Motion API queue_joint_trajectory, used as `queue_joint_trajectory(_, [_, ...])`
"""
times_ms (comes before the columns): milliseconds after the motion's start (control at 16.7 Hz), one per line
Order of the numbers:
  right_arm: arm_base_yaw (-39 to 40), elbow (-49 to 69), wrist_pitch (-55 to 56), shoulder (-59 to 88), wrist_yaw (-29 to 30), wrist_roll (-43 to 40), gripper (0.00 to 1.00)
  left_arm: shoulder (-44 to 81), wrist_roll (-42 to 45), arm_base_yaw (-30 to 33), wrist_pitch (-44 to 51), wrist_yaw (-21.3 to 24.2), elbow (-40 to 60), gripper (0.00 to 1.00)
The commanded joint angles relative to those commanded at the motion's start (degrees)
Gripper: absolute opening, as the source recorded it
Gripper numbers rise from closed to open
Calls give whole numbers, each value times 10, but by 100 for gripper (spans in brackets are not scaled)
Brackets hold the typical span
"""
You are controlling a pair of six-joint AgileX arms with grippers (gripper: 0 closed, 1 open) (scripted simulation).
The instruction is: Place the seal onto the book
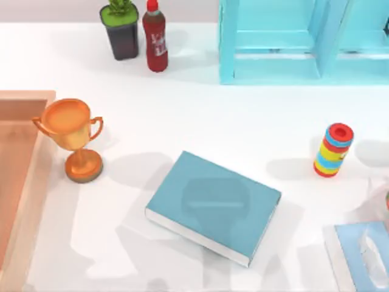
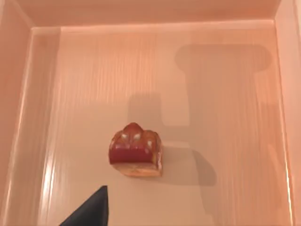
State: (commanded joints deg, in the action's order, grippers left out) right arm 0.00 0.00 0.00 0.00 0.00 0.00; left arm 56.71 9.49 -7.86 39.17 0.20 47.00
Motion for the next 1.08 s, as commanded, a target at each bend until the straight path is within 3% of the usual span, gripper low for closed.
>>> queue_joint_trajectory(300, [0, 0, 0, 0, 0, 0, 100, 286, 43, -37, 175, -2, 216, 100])
queue_joint_trajectory(540, [0, 0, 0, 0, 0, 0, 100, 438, 64, -61, 273, -1, 347, 100])
queue_joint_trajectory(780, [0, 0, 0, 0, 0, 0, 100, 499, 72, -74, 315, 0, 407, 100])
queue_joint_trajectory(1080, [0, 0, 0, 0, 0, 0, 100, 499, 71, -71, 315, 0, 407, 100])
